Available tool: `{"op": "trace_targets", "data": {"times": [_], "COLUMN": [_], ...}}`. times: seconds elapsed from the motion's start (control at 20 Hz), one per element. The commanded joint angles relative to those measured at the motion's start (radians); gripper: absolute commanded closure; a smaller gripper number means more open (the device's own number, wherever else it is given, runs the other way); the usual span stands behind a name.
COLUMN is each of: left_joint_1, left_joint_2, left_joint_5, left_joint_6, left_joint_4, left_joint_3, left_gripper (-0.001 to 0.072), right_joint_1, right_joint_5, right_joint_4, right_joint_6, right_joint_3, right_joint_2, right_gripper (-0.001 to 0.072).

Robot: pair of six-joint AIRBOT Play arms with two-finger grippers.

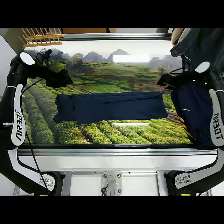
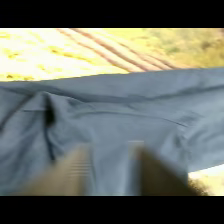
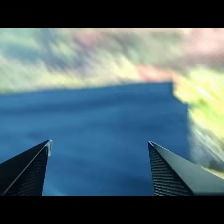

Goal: Fold the clothes and pants, and hang the long-sleeved shirts on hangers.

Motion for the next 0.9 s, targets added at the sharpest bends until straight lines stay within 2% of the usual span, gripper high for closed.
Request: {"op": "trace_targets", "data": {"times": [0.0, 0.1, 0.3, 0.55, 0.75, 0.8, 0.85], "left_joint_1": [-0.062, -0.124, -0.249, -0.36, -0.404, -0.413, -0.414], "left_joint_2": [0.054, 0.055, 0.055, 0.055, 0.055, 0.055, 0.055], "left_joint_5": [-0.012, -0.013, 0.052, 0.145, 0.212, 0.233, 0.251], "left_joint_6": [-0.001, -0.002, -0.003, -0.017, -0.029, -0.03, -0.031], "left_joint_4": [0.005, 0.005, 0.005, 0.004, 0.003, -0.001, -0.003], "left_joint_3": [0.0, 0.0, -0.04, -0.135, -0.206, -0.223, -0.239], "left_gripper": [0.0695, 0.0694, 0.0694, 0.0694, 0.0694, 0.0694, 0.0694], "right_joint_1": [-0.147, -0.217, -0.266, -0.205, -0.116, -0.098, -0.082], "right_joint_5": [0.132, 0.126, 0.121, 0.104, 0.055, 0.041, 0.032], "right_joint_4": [0.022, 0.024, 0.103, 0.308, 0.332, 0.332, 0.333], "right_joint_6": [-0.077, -0.092, -0.193, -0.273, -0.275, -0.276, -0.276], "right_joint_3": [-0.1, -0.193, -0.301, -0.303, -0.303, -0.303, -0.302], "right_joint_2": [0.004, 0.001, -0.037, -0.107, -0.135, -0.135, -0.135], "right_gripper": [0.0058, 0.0059, 0.0058, 0.0059, 0.0062, 0.012, 0.0282]}}
